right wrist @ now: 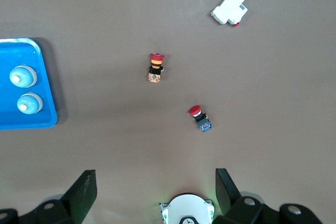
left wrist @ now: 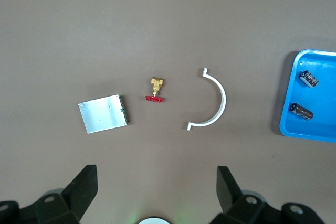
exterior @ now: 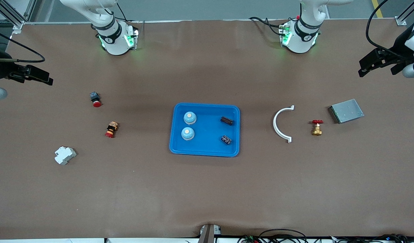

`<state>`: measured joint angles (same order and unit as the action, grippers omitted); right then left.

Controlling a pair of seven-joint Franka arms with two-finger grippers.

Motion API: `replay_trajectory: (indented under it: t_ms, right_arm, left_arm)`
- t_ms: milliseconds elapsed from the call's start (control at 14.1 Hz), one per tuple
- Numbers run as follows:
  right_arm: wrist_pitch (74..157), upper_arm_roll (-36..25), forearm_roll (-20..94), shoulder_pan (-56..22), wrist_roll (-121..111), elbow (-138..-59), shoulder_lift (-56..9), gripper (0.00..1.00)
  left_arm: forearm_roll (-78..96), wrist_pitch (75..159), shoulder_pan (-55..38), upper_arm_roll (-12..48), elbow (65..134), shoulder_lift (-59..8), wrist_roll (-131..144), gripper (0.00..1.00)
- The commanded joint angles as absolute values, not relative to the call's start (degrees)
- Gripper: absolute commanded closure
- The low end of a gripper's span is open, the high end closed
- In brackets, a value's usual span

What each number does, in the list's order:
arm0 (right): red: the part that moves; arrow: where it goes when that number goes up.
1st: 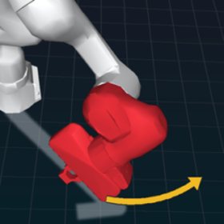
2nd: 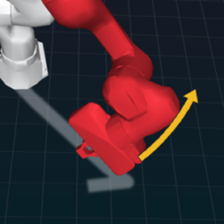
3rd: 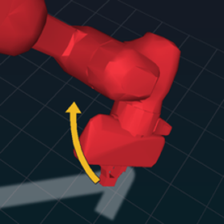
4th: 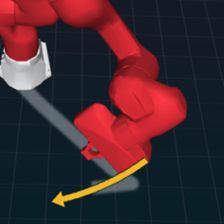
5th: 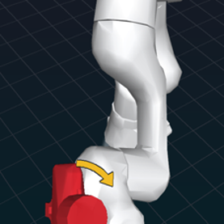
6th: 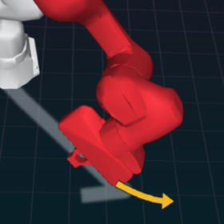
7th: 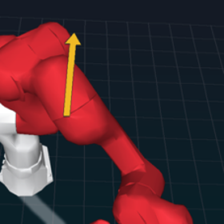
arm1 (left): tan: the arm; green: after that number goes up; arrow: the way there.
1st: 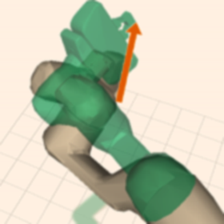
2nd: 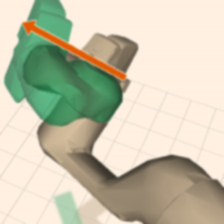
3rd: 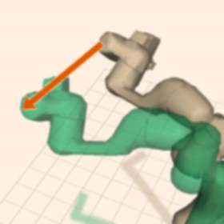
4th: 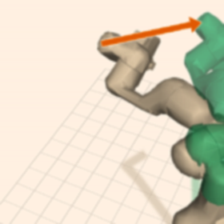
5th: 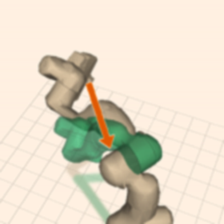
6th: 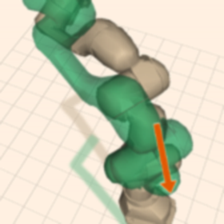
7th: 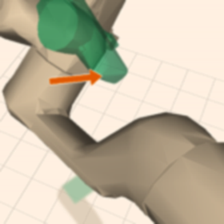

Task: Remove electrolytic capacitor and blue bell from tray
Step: 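Move the left gripper and the right gripper toward the blue tray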

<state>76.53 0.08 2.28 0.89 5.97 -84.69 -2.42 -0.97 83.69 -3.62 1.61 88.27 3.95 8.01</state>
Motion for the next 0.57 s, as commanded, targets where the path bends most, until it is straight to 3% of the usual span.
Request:
replay_trajectory:
  t_ms: [0,496]
  right_arm:
    - [76.1,-0.1,3.3,1.0,6.2,-84.7,-2.1,0.00]
    - [76.1,-0.3,3.2,1.1,6.2,-84.6,-2.0,0.00]
  left_arm:
    - [-2.0,82.9,-4.0,1.4,87.5,4.0,7.2,0.00]
    - [-1.8,82.9,-3.9,1.4,87.6,2.7,6.9,0.00]
